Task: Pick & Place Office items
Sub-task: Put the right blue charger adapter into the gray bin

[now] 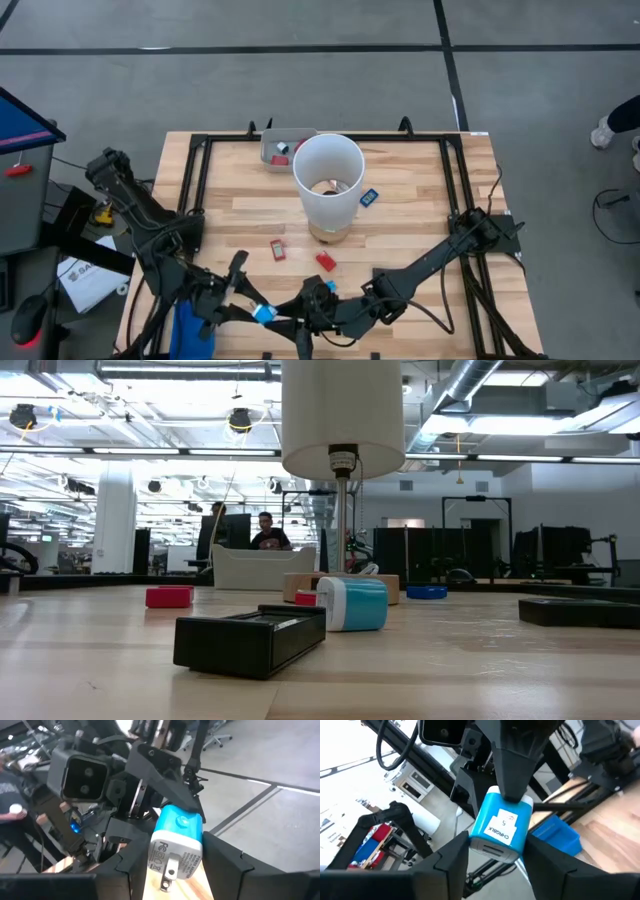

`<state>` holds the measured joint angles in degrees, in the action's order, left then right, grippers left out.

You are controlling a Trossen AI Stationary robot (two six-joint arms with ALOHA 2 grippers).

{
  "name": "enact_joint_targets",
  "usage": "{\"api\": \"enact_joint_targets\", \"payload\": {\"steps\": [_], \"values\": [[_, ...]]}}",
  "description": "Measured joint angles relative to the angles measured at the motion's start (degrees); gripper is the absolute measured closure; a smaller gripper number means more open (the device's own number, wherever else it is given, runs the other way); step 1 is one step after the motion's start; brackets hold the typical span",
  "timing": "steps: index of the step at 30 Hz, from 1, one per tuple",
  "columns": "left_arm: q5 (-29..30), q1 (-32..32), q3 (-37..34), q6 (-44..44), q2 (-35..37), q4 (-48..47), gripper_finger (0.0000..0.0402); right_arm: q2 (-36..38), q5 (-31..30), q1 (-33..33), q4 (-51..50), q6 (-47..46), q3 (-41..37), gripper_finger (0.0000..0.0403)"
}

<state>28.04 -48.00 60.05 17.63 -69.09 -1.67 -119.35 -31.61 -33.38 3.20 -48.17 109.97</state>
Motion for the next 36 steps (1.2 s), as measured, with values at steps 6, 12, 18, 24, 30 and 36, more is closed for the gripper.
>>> {"api": "enact_joint_targets", "payload": {"steps": [6, 12, 18, 24, 30, 36], "values": [[4.1, -0.5, 0.0, -3.7, 4.3, -8.3, 0.0254, 0.0, -1.1, 0.2, 0.6, -1.1, 0.0, 0.0194], [8.0, -0.4, -0.2, -10.5, 11.2, -21.1, 0.0254, 0.0, 0.0, -1.6, 0.1, -4.3, 0.2, 0.0188], [17.9, -0.4, -0.2, -19.3, 16.2, -31.9, 0.0254, 0.0, -0.1, -3.6, -4.8, -10.7, 0.2, 0.0198], [30.2, 3.7, -0.2, -27.9, 17.8, -34.7, 0.0254, 0.0, -2.1, -7.0, -16.5, -22.0, 0.2, 0.0210], [25.4, 19.9, -0.2, -42.1, 17.8, -39.6, 0.0254, 0.0, -8.2, -10.4, -26.1, -33.2, 0.2, 0.0218], [7.6, 45.8, -0.2, -37.6, 17.2, -41.3, 0.0254, 0.0, -12.6, -13.1, -28.5, -38.3, 0.2, 0.0221]]}}
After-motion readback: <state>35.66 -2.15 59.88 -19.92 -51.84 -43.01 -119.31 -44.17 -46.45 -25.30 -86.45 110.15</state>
